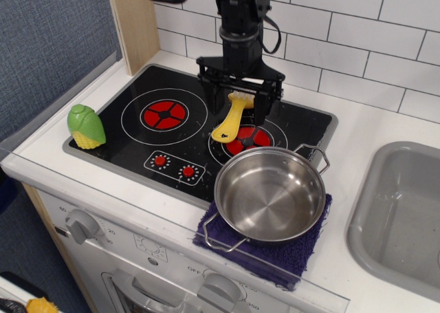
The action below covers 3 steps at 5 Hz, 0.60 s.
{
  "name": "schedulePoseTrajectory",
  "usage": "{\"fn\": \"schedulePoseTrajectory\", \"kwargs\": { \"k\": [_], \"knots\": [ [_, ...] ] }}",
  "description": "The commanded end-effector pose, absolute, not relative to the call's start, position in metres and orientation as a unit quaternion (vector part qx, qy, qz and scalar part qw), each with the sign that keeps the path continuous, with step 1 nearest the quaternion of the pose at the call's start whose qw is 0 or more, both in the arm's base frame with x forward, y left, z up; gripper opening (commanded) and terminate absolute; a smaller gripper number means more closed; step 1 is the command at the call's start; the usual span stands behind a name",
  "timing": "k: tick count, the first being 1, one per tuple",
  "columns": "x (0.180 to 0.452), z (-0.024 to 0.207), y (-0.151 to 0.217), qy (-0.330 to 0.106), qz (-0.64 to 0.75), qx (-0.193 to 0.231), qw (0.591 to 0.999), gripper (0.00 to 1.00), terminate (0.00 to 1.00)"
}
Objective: Slide the yellow brush on the left stove burner above the corn.
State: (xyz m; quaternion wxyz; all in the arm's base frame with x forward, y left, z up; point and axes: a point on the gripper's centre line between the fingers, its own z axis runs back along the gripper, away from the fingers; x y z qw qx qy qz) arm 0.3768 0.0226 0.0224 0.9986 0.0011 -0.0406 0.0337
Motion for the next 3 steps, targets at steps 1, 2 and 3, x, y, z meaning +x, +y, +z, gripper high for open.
{"fn": "schedulePoseTrajectory", "kwargs": {
  "k": [1,2,3],
  "knots": [
    [0.390,0.015,0.029,-0.043,0.020,0.029,0.998,1.00,0.00],
    [0.386,0.013,0.033,-0.031,0.007,0.045,0.998,0.00,0.00],
    [0.380,0.022,0.034,-0.031,-0.006,0.046,0.998,0.00,0.00]
  ]
}}
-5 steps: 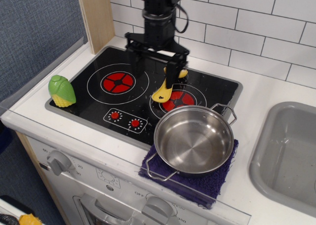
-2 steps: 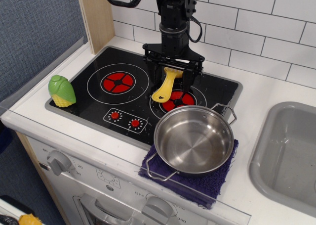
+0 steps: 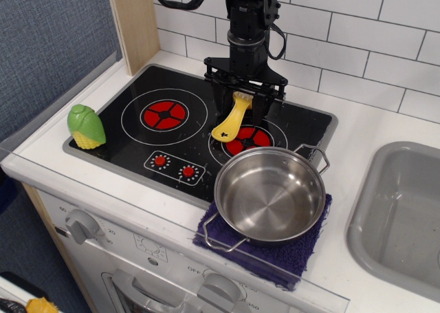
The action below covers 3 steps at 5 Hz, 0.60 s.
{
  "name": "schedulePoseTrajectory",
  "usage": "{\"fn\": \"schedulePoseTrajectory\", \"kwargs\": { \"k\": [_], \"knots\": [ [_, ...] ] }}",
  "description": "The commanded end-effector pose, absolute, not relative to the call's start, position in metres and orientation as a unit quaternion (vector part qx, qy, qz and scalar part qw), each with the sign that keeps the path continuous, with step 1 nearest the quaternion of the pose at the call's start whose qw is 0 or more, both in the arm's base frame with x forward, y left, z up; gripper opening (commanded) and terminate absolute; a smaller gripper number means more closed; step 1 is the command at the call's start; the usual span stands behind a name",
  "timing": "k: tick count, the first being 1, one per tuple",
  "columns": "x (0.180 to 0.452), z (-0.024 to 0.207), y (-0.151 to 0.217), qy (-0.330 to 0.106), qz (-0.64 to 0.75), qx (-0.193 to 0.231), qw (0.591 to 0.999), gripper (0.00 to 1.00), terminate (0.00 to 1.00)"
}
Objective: Slide the yellow brush on the left stove burner above the corn.
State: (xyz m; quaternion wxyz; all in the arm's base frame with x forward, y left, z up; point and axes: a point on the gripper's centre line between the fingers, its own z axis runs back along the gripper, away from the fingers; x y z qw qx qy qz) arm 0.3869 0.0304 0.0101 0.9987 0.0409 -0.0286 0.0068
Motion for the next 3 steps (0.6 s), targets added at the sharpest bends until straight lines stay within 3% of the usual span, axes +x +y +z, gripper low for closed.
{"fn": "schedulePoseTrajectory", "kwargs": {
  "k": [1,3],
  "knots": [
    [0.377,0.044,0.048,-0.040,-0.005,0.031,0.999,0.00,0.00],
    [0.381,0.092,0.134,-0.078,0.054,0.023,0.995,0.00,0.00]
  ]
}}
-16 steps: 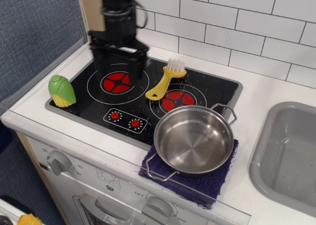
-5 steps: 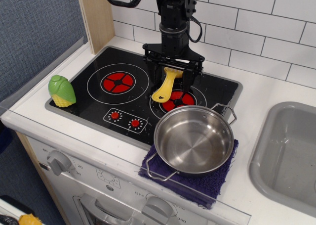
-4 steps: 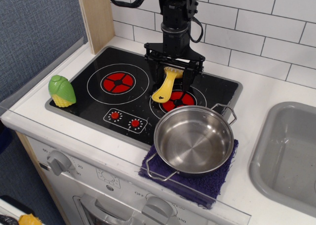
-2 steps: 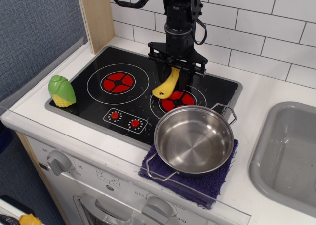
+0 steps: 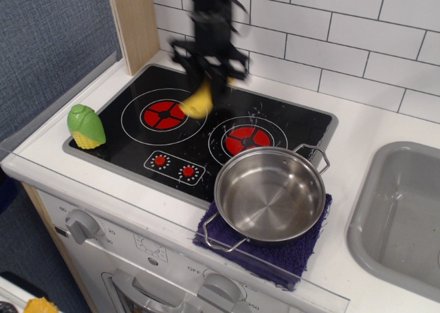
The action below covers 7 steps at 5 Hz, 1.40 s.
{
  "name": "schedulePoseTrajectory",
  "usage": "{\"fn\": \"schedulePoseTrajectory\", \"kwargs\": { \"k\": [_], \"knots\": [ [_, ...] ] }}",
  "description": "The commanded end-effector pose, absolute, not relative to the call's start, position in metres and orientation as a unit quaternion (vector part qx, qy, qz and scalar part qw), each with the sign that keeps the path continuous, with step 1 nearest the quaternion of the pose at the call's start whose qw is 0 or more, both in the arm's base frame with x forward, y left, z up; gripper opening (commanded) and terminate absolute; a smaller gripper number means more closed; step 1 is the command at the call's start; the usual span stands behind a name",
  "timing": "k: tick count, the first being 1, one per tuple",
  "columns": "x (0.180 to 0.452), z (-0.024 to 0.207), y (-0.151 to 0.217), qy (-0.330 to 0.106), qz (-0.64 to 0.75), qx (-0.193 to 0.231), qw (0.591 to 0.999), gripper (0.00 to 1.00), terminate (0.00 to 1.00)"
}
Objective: Slide the yellow brush on the left stove burner above the corn.
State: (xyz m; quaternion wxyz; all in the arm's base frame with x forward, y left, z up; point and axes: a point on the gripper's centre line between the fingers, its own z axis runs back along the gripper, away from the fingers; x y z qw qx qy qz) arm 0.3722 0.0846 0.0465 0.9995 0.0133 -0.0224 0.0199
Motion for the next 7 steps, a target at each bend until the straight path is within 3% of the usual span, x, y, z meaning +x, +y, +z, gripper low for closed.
{"fn": "schedulePoseTrajectory", "kwargs": {
  "k": [1,4,5,6,7],
  "knots": [
    [0.385,0.081,0.167,-0.070,0.064,0.028,0.995,0.00,0.00],
    [0.369,0.034,0.169,-0.029,0.031,0.039,0.998,0.00,0.00],
    [0.364,0.028,0.169,-0.021,0.032,0.046,0.998,0.00,0.00],
    [0.363,0.031,0.175,-0.021,0.036,0.053,0.998,1.00,0.00],
    [0.361,0.050,0.179,-0.044,0.034,0.055,0.997,1.00,0.00]
  ]
}}
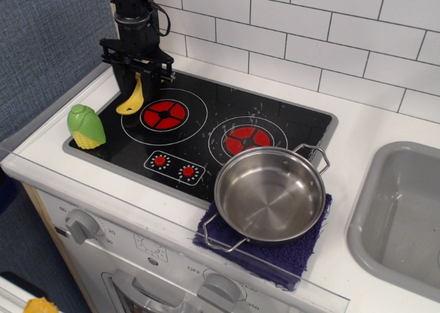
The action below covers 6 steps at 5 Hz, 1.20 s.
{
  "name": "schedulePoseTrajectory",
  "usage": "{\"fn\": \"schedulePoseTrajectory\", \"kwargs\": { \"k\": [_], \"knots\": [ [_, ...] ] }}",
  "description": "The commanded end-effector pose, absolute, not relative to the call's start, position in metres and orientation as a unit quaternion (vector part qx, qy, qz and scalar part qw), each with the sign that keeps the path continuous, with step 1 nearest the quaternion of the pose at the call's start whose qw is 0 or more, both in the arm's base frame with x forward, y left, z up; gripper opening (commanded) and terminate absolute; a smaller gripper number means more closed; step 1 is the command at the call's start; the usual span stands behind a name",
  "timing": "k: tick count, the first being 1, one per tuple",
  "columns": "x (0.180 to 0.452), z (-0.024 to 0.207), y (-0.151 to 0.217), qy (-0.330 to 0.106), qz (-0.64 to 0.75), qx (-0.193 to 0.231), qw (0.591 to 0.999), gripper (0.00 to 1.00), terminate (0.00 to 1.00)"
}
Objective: Slide the yellow brush on the left stove burner above the corn.
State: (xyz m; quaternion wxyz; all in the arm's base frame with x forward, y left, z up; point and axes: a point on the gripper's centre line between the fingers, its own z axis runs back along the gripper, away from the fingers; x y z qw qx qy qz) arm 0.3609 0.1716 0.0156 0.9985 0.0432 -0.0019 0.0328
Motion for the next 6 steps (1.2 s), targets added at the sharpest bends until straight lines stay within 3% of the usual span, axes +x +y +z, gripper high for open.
{"fn": "schedulePoseTrajectory", "kwargs": {
  "k": [1,2,3,5,6],
  "knots": [
    [0.352,0.080,0.178,-0.075,0.033,0.050,0.995,1.00,0.00],
    [0.339,0.094,0.172,-0.079,0.027,0.038,0.996,1.00,0.00],
    [0.329,0.089,0.169,-0.055,0.022,0.050,0.997,1.00,0.00],
    [0.329,0.089,0.169,-0.055,0.022,0.050,0.997,1.00,0.00],
    [0.329,0.089,0.169,-0.055,0.022,0.050,0.997,1.00,1.00]
  ]
}}
